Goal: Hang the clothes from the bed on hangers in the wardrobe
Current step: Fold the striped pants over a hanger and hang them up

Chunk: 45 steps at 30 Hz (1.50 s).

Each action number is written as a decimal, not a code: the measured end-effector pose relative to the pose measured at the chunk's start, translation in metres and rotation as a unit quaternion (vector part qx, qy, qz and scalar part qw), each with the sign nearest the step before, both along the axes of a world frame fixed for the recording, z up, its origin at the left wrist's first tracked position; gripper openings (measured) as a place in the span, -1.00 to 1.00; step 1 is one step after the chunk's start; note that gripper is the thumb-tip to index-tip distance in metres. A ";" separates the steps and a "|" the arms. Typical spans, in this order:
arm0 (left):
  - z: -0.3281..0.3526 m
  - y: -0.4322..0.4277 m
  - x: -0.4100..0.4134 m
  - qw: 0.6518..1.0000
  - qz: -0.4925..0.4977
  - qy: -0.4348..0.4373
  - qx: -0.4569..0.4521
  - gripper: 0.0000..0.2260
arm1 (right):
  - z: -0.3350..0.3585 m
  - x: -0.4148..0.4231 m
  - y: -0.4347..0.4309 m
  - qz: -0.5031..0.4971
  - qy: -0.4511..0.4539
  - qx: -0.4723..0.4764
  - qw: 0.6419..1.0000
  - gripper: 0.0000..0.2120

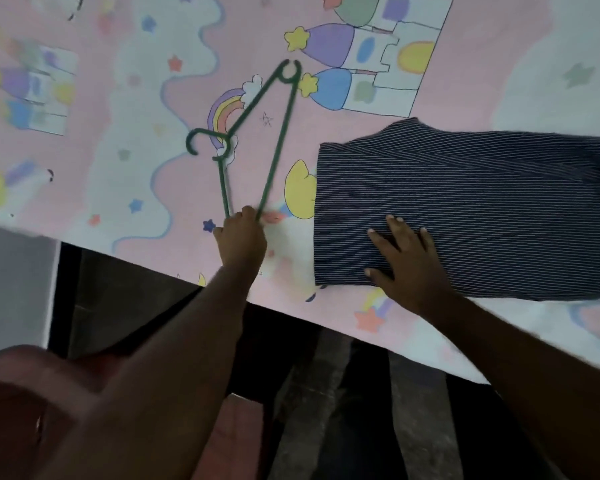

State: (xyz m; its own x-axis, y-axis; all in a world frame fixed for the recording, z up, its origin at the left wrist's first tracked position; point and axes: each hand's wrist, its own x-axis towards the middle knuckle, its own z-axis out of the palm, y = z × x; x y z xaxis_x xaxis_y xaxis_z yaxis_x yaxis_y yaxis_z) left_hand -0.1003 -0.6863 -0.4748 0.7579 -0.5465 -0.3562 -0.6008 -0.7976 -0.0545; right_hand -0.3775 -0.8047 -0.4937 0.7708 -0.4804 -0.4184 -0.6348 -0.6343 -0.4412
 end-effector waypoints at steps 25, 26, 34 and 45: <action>0.018 -0.030 -0.094 0.940 0.155 0.247 -0.178 -0.54 | 0.017 0.025 -0.001 -0.115 0.019 0.061 0.991 -0.35; 0.015 -0.036 -0.089 0.933 0.159 0.277 -0.166 -0.53 | 0.020 0.030 0.000 -0.139 0.007 0.070 0.988 -0.40; 0.028 -0.035 -0.107 0.911 0.070 0.276 -0.297 -0.80 | 0.060 0.093 0.000 -0.332 -0.133 0.241 0.902 -0.52; 0.017 -0.010 -0.069 0.902 0.295 0.179 -0.260 -0.65 | 0.048 0.112 -0.031 -0.345 -0.094 0.160 0.920 -0.72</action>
State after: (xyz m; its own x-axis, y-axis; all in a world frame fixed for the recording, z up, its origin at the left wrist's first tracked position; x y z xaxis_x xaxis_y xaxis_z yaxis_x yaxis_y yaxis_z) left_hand -0.1697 -0.6965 -0.4582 0.8589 -0.2500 -0.4470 0.0306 -0.8462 0.5320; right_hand -0.2651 -0.8354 -0.4457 0.4018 -0.7582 -0.5135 -0.7304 0.0728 -0.6791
